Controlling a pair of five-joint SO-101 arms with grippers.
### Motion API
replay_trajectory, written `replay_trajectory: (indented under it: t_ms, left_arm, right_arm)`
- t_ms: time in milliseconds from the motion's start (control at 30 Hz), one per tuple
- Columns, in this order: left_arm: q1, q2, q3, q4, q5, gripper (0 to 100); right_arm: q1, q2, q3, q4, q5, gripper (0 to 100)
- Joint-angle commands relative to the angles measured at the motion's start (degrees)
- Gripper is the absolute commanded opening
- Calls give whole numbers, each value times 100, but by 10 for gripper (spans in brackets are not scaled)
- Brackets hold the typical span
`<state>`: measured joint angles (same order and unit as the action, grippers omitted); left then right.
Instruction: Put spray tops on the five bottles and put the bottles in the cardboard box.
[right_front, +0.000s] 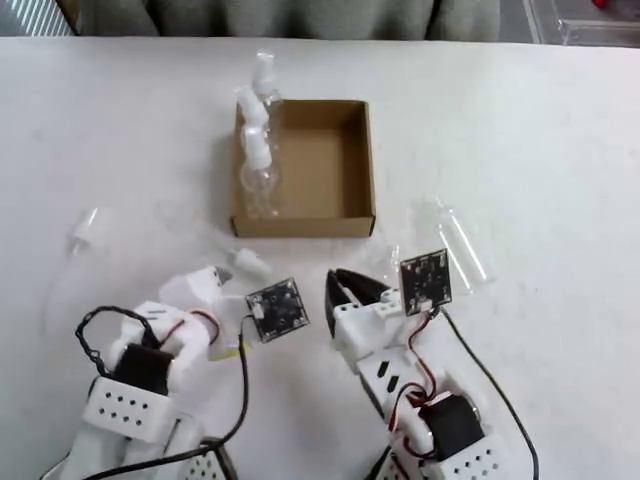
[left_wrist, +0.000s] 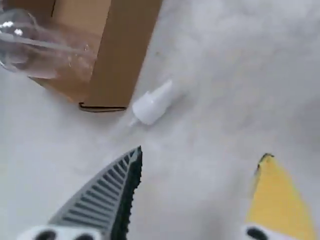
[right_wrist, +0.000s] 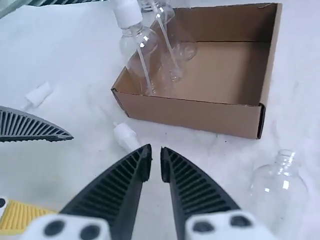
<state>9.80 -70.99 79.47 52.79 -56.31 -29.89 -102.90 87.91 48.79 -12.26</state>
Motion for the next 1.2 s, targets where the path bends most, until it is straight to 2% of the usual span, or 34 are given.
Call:
replay_trajectory:
  t_ms: [0, 233, 533, 733, 967, 1167]
  left_arm:
    - [-57, -92, -264, 44, -334, 340]
    - [-154, 347, -870, -176, -457, 342]
    - [-180, 3556, -2945, -360, -703, 343]
    - [-136, 5262, -3684, -835, -703, 343]
    - [-136, 6088, -3780, -1512, -686, 343]
    - [-66, 6229, -3754, -1644, -686, 343]
  right_arm:
    - [40, -31, -70, -101, 431, 17]
    - [40, -31, -70, -92, 484, 17]
    - [84, -31, -70, -84, 484, 17]
    - [57, -31, -62, -84, 484, 17]
    - [40, -31, 18, -119, 492, 17]
    - [40, -31, 18, -119, 492, 17]
